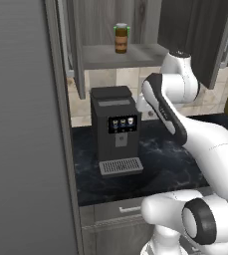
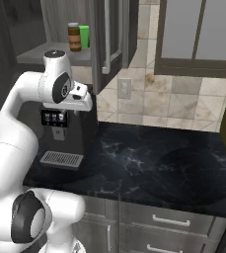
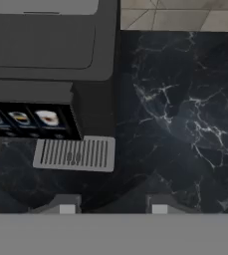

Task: Take the cinnamon bottle from the cabinet and place it on the dining table, next to the plate with the cupcake. Then take the chocolate from the dining counter and place it on the cupcake plate.

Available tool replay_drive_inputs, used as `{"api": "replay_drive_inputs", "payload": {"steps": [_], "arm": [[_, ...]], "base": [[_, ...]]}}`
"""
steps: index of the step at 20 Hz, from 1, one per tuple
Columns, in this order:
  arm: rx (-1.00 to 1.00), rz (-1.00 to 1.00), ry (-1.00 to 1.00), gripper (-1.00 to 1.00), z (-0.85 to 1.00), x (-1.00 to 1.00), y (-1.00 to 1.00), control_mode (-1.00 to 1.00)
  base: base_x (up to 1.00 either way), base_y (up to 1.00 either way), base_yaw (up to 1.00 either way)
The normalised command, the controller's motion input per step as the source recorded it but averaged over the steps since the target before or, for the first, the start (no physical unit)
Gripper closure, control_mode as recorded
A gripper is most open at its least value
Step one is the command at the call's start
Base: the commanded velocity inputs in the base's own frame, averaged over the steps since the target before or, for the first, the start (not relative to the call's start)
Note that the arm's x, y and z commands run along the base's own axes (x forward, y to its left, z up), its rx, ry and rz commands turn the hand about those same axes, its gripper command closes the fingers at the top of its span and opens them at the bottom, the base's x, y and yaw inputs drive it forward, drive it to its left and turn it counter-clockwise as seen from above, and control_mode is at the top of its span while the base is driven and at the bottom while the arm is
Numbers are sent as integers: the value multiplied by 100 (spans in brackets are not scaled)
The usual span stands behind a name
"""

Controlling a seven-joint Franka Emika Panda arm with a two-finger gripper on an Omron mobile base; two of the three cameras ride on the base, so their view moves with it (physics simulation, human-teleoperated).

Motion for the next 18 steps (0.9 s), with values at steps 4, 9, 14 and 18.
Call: {"api": "replay_drive_inputs", "payload": {"steps": [4,9,14,18], "arm": [[-1,0,-5,-100,0,-13,1,-100],[-4,0,-39,-100,1,-44,15,-100],[0,0,-35,-100,22,-28,18,-100],[2,0,-28,-100,43,-11,6,-100]], "base": [[0,0,0],[0,0,0],[0,0,0],[0,0,0]]}}
